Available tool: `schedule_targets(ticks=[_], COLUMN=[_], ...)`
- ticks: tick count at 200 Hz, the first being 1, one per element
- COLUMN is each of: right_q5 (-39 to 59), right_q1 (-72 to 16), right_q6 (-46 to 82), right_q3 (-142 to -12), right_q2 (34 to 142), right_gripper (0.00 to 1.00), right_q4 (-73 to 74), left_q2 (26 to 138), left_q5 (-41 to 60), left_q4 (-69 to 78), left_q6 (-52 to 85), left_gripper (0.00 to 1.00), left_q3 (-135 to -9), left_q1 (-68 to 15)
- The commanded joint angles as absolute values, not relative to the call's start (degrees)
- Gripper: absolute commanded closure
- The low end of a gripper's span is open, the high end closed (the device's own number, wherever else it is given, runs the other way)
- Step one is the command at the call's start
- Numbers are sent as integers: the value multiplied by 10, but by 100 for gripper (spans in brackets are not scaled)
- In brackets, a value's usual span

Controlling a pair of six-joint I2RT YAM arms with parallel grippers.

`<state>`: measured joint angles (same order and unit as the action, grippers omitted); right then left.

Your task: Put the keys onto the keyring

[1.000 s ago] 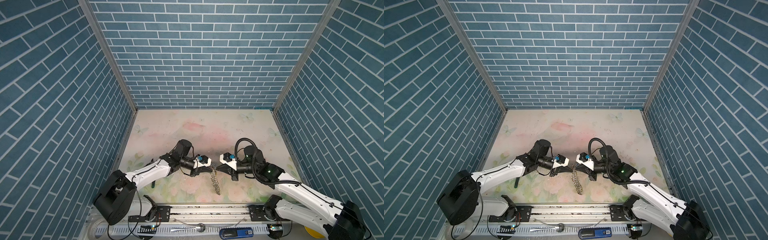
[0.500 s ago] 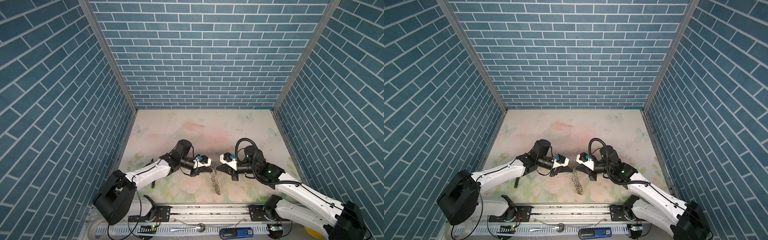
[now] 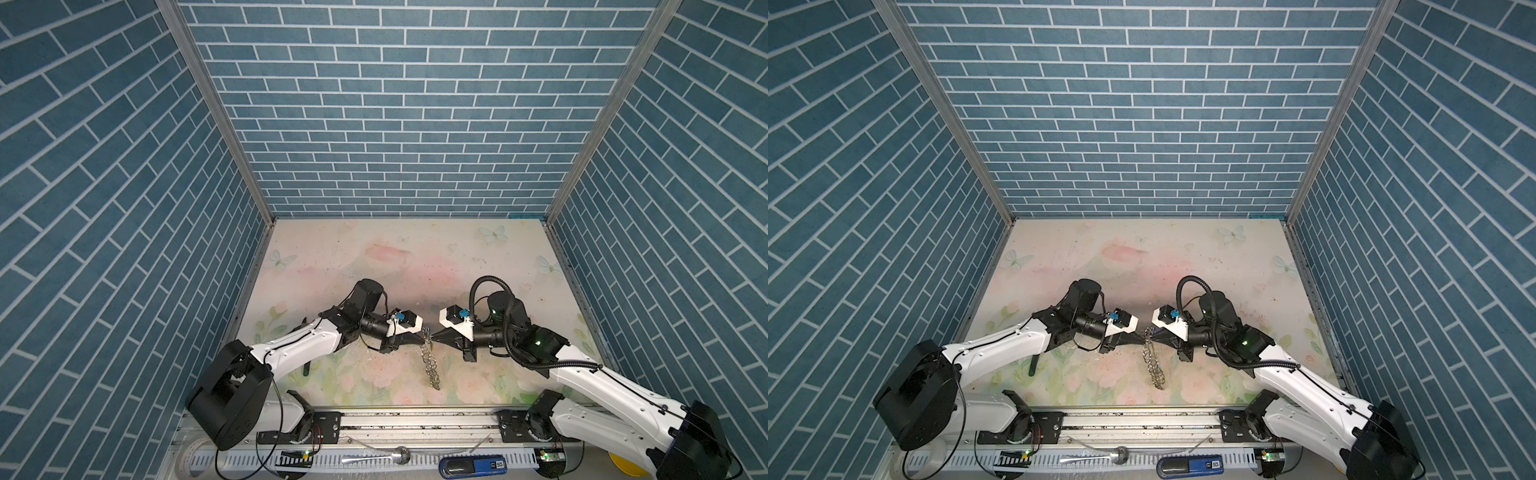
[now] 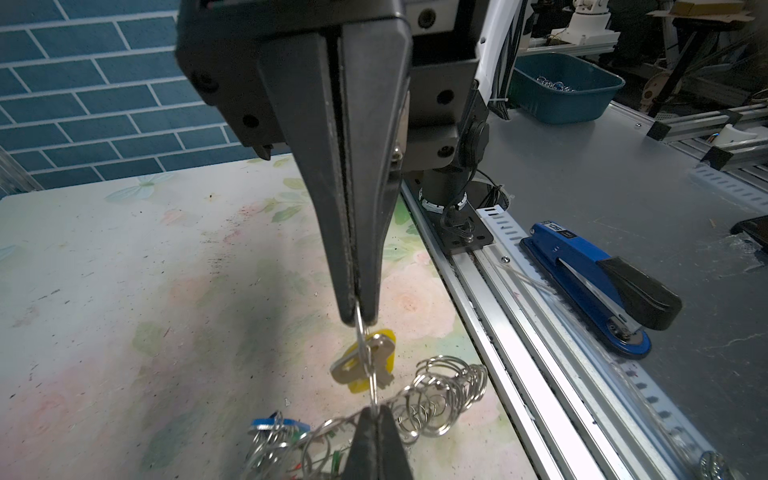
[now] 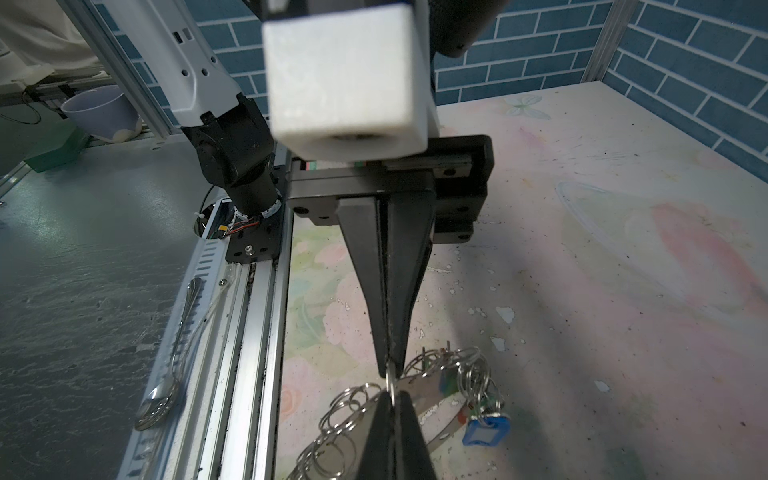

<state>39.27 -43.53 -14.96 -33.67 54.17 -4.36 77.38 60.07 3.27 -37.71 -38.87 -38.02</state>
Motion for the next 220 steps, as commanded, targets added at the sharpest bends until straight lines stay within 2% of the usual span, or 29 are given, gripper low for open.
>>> schedule_targets(ticks=[1,117,220], right_q5=[402,406,326], right_q1=[-433,-435,-471], right_q6=[-160,-167,-207], right_q3=[-338,-346,-339], right_q2=[548,566,543], right_gripper=[100,100,100], right_q4=[-47,-64,-66], left_q2=[783,783,790], left_q5=[585,584,584], left_q4=[4,14,3], left_q6=[-372,-360,-350], left_gripper=[100,100,100], left_q3=[-386,-386,-398], left_q1=[-377,-377,-377])
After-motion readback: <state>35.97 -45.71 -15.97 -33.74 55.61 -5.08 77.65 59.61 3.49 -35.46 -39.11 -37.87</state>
